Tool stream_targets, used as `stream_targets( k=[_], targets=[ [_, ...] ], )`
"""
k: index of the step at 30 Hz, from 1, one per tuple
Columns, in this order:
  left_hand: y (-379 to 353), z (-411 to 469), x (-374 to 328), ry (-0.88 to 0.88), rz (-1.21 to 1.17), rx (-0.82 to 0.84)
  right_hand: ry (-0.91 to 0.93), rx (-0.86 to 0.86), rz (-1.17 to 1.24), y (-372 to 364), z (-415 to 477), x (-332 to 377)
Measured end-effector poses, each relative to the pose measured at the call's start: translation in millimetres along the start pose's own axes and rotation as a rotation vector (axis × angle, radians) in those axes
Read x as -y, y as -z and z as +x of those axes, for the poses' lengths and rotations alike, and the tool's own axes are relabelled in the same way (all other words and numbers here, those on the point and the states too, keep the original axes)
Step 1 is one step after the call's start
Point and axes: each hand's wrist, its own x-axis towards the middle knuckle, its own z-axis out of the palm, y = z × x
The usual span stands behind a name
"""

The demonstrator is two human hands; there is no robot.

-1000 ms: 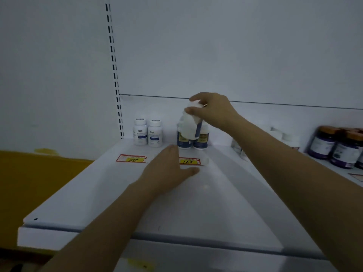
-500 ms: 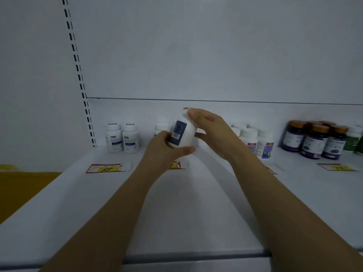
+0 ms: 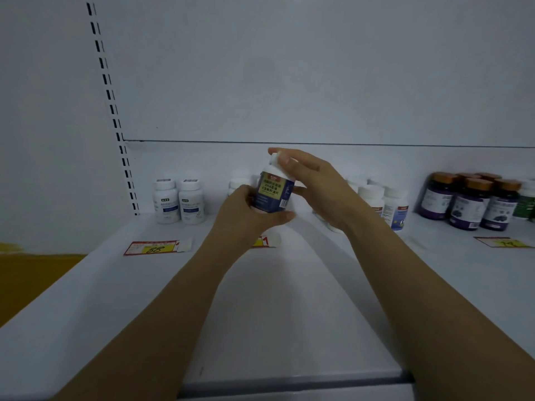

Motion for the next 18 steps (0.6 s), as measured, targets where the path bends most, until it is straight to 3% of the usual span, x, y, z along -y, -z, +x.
stream_targets(
  k=[3, 8, 18],
  targets=[
    [0, 0, 0, -0.008, -0.03, -0.003, 0.005, -0.072, 0.054, 0, 2, 0],
    [4, -2, -1, 0.001, -0.047, 0.14, -0.013, 0.0, 0.295, 11, -1, 2],
    [-1, 2, 8, -0.054, 0.067, -0.096, -0.027, -0.017, 0.115, 5, -2, 3]
  ],
)
